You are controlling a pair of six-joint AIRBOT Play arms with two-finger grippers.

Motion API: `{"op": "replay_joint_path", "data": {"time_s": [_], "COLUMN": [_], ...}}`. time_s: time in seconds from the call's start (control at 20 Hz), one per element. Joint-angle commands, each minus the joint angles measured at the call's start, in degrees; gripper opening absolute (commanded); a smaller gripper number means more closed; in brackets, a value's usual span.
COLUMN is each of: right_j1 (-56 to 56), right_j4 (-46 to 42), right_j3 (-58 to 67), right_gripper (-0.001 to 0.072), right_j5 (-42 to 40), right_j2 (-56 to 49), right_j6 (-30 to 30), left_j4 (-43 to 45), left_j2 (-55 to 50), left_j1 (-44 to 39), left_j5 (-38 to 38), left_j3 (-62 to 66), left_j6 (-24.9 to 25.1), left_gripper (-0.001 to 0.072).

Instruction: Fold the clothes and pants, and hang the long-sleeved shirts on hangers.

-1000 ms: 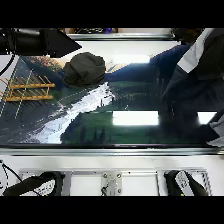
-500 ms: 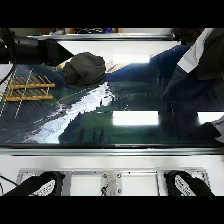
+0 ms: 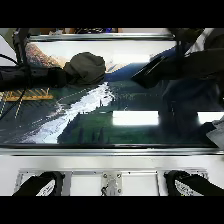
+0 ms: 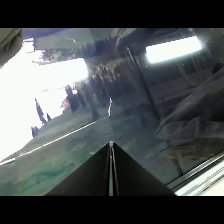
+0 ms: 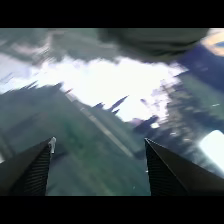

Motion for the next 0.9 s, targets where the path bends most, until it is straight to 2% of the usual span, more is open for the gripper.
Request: {"op": "replay_joint_path", "data": {"time_s": [0.0,0.05,0.15,0.2,0.35,0.85], "right_j1": [5.4,5.6,5.6,5.6,5.6,5.7], "right_j4": [1.6,1.6,1.4,0.7,-2.2,-2.0], "right_j3": [-4.3,-4.7,-4.7,-4.7,-4.7,-4.7], "right_gripper": [0.0631,0.057,0.0154,0.0031,0.0028,0.0028], "right_j5": [-2.6,-2.7,-2.7,-2.7,-3.2,-3.1], "right_j2": [-0.7,-0.7,-0.6,-0.6,-0.7,-0.7], "right_j6": [-0.8,-0.8,-0.8,-0.8,-0.8,-0.8], "left_j4": [0.1,0.2,0.2,0.1,0.1,0.1], "left_j2": [3.1,4.0,5.3,5.6,5.9,5.9], "left_j1": [0.0,0.0,0.0,0.0,0.0,0.0], "left_j5": [3.2,4.3,5.3,5.0,4.9,4.7], "left_j3": [-5.3,-6.3,-7.6,-7.6,-7.5,-7.5], "left_j6": [0.0,0.0,0.0,-0.1,-0.1,-0.1], "left_gripper": [0.0015,0.0015,0.0015,0.0015,0.0015,0.0015]}}
